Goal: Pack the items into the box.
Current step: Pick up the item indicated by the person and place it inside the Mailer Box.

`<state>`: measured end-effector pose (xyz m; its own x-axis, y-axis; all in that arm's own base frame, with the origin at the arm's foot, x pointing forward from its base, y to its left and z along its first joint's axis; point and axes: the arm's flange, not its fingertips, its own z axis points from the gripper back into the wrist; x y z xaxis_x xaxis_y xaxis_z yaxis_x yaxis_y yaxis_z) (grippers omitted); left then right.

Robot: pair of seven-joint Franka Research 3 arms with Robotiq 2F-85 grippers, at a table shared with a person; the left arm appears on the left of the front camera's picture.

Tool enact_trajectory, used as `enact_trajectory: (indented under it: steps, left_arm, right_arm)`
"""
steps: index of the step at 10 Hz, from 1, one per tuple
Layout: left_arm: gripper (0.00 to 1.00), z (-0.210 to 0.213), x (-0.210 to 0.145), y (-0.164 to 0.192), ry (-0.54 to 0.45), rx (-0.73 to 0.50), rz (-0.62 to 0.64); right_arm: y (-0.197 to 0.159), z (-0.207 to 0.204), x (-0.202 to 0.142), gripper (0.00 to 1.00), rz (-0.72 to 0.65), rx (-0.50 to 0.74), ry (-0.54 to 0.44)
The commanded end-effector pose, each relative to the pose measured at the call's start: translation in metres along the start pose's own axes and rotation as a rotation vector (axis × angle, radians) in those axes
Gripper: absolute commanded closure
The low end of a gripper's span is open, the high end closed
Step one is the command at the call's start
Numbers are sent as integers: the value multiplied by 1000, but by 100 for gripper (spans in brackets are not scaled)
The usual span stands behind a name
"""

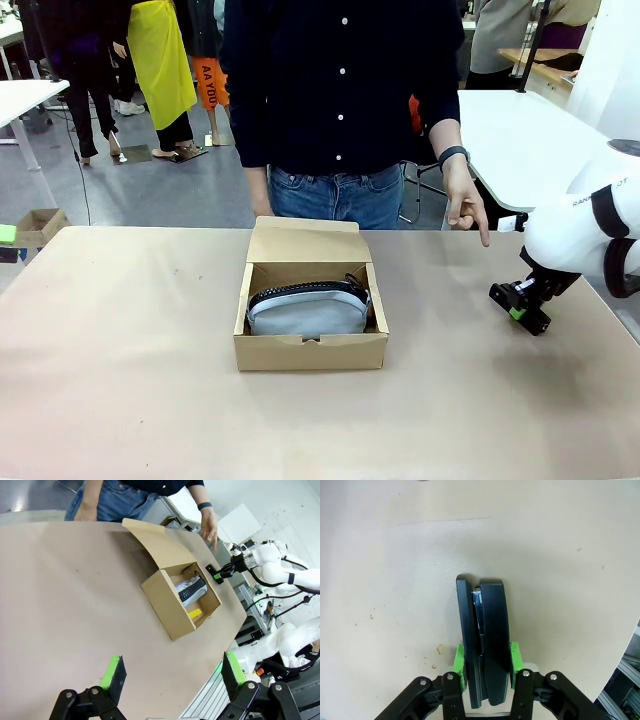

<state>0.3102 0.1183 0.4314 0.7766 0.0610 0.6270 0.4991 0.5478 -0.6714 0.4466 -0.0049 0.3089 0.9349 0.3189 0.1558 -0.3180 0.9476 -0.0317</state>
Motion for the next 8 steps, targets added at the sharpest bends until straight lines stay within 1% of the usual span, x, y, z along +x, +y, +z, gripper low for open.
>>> enact_trajectory:
  steps: [1,2,3,5,6,7,8]
  left_arm:
    - [0,-1,-1,-4,-18,-13,6]
    - [0,-1,-1,-4,-18,-13,6]
    - [0,-1,-1,-4,-18,-13,6]
    - [0,-1,-1,-4,-18,-13,6]
    - [0,-1,-1,-4,-18,-13,6]
    - [0,-1,-1,-4,-18,-13,6]
    - [0,-1,-1,-4,-18,-13,6]
  right_arm:
    - [-3,-1,3,100,-32,10,-24]
    - [-4,5,0,100,-28,7,-26]
    - [-5,20,-6,100,-33,13,-37]
    - [2,85,-38,100,-14,15,-7]
    - [10,120,-58,100,2,110,21]
    - [14,138,-71,100,-93,134,67]
    - [16,149,-81,100,-136,151,38]
